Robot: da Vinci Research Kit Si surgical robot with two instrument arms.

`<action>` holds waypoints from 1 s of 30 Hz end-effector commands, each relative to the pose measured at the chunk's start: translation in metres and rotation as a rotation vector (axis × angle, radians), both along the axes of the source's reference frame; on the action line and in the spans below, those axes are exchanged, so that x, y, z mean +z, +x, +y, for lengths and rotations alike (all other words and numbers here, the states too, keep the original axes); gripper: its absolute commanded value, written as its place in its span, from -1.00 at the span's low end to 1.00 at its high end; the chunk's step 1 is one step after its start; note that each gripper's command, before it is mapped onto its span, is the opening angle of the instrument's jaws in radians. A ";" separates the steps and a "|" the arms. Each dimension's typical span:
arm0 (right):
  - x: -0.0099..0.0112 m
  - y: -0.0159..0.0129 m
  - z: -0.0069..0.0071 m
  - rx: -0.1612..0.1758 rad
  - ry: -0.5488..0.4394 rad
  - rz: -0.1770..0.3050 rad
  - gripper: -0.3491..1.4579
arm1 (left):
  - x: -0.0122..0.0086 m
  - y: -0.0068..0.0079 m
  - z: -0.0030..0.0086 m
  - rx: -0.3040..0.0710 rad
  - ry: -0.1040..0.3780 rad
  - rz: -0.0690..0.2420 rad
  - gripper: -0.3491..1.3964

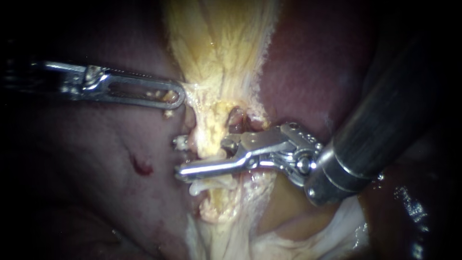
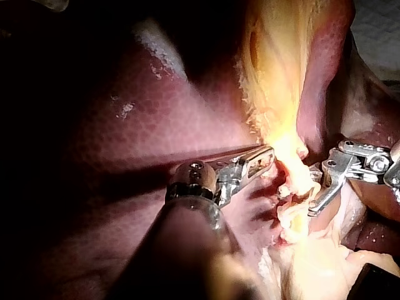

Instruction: Clipping third clip left tube

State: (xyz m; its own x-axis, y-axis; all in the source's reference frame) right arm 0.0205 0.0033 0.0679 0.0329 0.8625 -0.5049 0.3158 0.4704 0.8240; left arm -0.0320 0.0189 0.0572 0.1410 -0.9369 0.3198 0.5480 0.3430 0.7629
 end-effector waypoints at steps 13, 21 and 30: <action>0.0005 -0.0005 -0.0002 0.073 -0.054 -0.007 -0.70 | 0.0000 0.0001 0.0000 0.001 0.000 0.000 -1.00; 0.0008 -0.0006 -0.0007 0.075 -0.053 -0.010 -1.00 | 0.0000 0.0001 0.0000 0.001 0.000 0.000 -1.00; 0.0013 -0.0006 -0.0012 0.070 -0.054 -0.007 -1.00 | 0.0000 0.0001 0.0000 0.001 0.000 -0.001 -1.00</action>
State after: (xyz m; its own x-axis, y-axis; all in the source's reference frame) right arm 0.0198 0.0022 0.0691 -0.0234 0.8346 -0.5504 0.2737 0.5349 0.7994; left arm -0.0319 0.0189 0.0572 0.1419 -0.9366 0.3203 0.5474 0.3438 0.7630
